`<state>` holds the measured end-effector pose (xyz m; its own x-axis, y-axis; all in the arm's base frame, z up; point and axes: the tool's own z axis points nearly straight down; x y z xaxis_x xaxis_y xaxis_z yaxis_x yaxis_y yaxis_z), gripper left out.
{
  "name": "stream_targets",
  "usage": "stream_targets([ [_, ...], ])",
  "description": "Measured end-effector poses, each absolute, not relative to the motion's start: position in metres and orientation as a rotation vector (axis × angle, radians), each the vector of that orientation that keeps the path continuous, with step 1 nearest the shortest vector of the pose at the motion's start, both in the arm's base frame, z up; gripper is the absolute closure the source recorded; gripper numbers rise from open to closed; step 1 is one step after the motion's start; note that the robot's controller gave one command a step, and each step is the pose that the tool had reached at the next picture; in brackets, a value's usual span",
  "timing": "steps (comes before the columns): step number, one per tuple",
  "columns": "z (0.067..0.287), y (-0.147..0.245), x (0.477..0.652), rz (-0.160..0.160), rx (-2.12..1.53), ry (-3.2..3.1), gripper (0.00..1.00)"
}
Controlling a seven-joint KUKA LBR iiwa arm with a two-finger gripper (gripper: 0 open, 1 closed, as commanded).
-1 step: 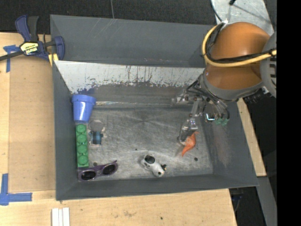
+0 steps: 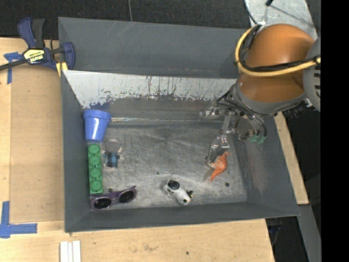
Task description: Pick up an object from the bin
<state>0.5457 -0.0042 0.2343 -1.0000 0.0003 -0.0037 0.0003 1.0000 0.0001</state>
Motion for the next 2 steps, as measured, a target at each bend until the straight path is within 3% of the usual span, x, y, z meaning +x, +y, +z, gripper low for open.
stream_targets([
  [1, 0.188, -0.032, 0.539, -0.001, -0.209, 3.129, 0.0],
  [2, 0.164, -0.073, 0.517, -0.001, -0.628, 3.076, 0.0],
])
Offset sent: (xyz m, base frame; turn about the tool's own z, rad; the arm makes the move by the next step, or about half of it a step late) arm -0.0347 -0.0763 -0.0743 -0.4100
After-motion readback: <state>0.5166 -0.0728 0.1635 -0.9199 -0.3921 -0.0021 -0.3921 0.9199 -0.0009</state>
